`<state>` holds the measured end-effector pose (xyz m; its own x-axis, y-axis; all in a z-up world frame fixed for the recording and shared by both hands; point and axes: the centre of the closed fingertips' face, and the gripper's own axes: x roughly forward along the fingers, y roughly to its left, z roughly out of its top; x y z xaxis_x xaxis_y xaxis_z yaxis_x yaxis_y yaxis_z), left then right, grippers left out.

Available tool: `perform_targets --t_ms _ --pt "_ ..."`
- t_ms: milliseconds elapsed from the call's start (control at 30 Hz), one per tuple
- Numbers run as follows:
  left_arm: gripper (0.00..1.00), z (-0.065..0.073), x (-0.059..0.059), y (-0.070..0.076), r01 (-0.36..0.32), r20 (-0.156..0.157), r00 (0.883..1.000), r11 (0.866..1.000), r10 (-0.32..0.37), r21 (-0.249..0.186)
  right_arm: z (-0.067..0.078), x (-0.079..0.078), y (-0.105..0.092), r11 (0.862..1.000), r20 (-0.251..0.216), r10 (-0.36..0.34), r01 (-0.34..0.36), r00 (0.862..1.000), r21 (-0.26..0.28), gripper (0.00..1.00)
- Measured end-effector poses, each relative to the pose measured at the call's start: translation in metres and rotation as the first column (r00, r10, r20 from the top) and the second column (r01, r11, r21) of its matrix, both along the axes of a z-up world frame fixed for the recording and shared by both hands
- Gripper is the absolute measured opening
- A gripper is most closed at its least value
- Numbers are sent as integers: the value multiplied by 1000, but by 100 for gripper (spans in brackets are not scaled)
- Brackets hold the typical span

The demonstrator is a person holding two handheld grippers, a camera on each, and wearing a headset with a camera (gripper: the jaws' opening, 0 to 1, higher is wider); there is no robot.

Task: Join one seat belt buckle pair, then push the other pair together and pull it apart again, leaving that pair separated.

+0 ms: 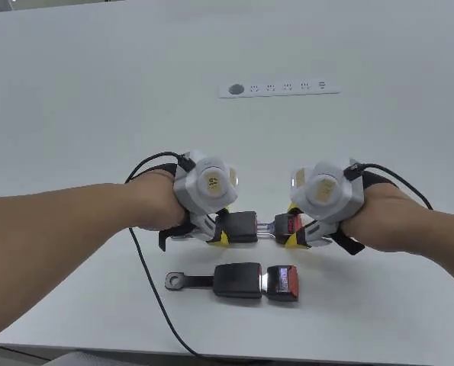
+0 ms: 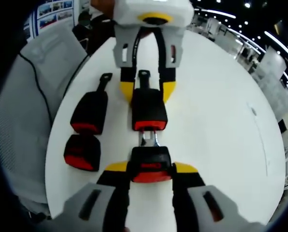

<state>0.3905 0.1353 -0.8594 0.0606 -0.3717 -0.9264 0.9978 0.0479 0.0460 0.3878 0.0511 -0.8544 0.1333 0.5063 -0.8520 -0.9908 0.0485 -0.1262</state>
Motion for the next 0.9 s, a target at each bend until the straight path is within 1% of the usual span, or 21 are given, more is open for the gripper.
perform_targets --t_ms 67,100,300,433,500,533,600,633,667,700,733,833,900 --pt "32 0 0 0 3 0 1000 1000 -3 3 0 1 3 1000 -13 -11 11 1000 15 32" --pt "32 0 0 0 2 0 1000 1000 -2 5 -1 2 3 1000 -11 -9 9 1000 7 32" --pt "31 0 -2 -1 7 -5 1000 1000 -7 -6 -1 2 3 1000 -27 -14 14 1000 17 31" --pt "31 0 -1 -1 9 -11 1000 999 -9 -35 0 2 6 1000 -34 -9 10 999 15 30" --pt "31 0 -2 -1 7 -13 1000 999 -7 -40 0 2 7 1000 -31 4 -3 1000 18 30" --pt "31 0 -2 -2 10 -13 1000 999 -11 -42 0 3 8 1000 -39 -1 2 999 24 30" --pt "31 0 -2 -2 4 -21 1000 999 -5 -42 0 3 14 999 -50 -5 7 999 35 30" --pt "31 0 -2 -2 13 -21 1000 999 -14 -41 1 2 18 999 -58 -6 9 998 48 29" --pt "31 0 -2 -2 19 -25 999 999 -20 -38 -1 3 23 999 -59 -10 13 998 39 29" --pt "31 0 -2 -2 19 -27 999 999 -20 -36 -2 3 24 1000 -50 -5 6 999 24 29" --pt "31 0 -2 -2 13 -33 999 999 -14 -32 -1 3 23 1000 -57 -10 12 998 22 29" --pt "31 -1 -1 -2 17 -37 999 999 -19 -33 0 3 21 999 -60 -14 17 998 39 30" --pt "31 -1 -1 -2 16 -37 999 999 -17 -31 0 3 21 999 -61 -19 22 998 40 30"
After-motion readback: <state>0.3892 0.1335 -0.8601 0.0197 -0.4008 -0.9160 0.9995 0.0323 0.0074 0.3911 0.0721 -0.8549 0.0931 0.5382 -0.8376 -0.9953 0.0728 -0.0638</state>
